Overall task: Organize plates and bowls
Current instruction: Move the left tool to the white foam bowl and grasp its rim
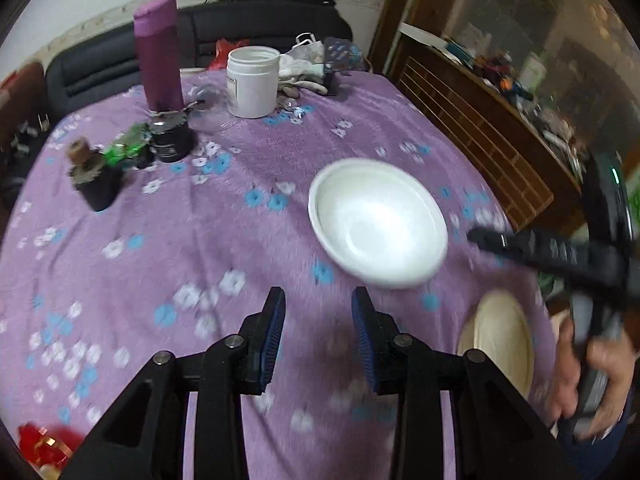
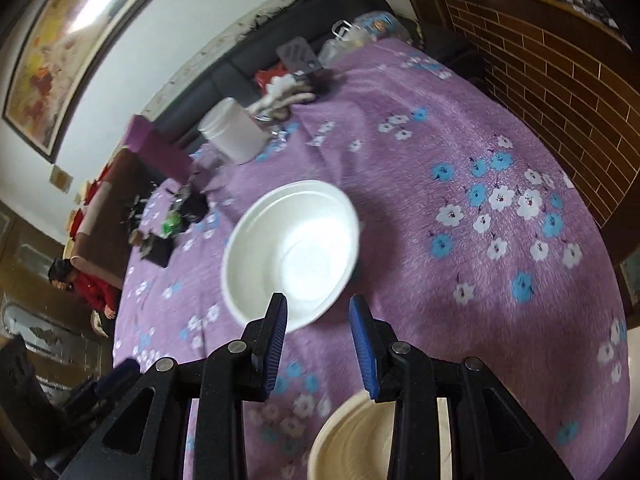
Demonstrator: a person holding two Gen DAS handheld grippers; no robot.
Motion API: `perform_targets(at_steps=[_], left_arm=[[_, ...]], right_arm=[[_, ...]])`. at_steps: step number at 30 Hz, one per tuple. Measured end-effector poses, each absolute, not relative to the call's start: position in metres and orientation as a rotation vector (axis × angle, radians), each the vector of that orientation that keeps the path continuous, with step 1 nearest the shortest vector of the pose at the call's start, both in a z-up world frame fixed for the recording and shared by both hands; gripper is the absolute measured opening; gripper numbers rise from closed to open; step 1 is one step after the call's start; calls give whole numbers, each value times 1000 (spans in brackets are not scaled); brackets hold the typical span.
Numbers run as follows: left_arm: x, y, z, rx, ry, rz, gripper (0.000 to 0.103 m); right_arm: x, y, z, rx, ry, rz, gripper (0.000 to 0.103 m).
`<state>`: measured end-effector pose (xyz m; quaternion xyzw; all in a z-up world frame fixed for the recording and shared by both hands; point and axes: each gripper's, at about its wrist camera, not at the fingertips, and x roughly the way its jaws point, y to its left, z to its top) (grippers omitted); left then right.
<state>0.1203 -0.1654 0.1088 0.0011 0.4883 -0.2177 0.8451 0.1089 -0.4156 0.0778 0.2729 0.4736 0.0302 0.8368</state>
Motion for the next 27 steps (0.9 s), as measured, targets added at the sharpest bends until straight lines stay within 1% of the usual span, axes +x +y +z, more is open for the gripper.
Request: perform_targets(at_steps=[5,12,14,15,16,17,18,22,27], left_arm=[[177,-183,84,-42,1111,-463,33],[214,-198,62,-41,1146,-445,32],[218,-203,56,-39,1160,-447,18],[219,-208,52,-29,1170,-446,8],[217,-209,51,-26,1171,-451,8],[214,-210,53,-19,1157,-447,8],[209,-210,58,0,1137,-441,8],[190,-199,77,4,1098,-428,8],[146,-172,101,21,1060,-407,8]], right_arm=[[131,-423,68,564,1032,47,35],[159,-429,48,551,1092,40,35],[164,-426,43,537,1108,32,35],[167,-424,42,536,1111,36,34],[168,-421,41,532,1113,43,32],[169,-418,42,522,1114,41,23],[168,-416,43,520,1111,41,19],[156,-407,55,503,1084,52,19],[127,-391,80,509,1039,118,20]])
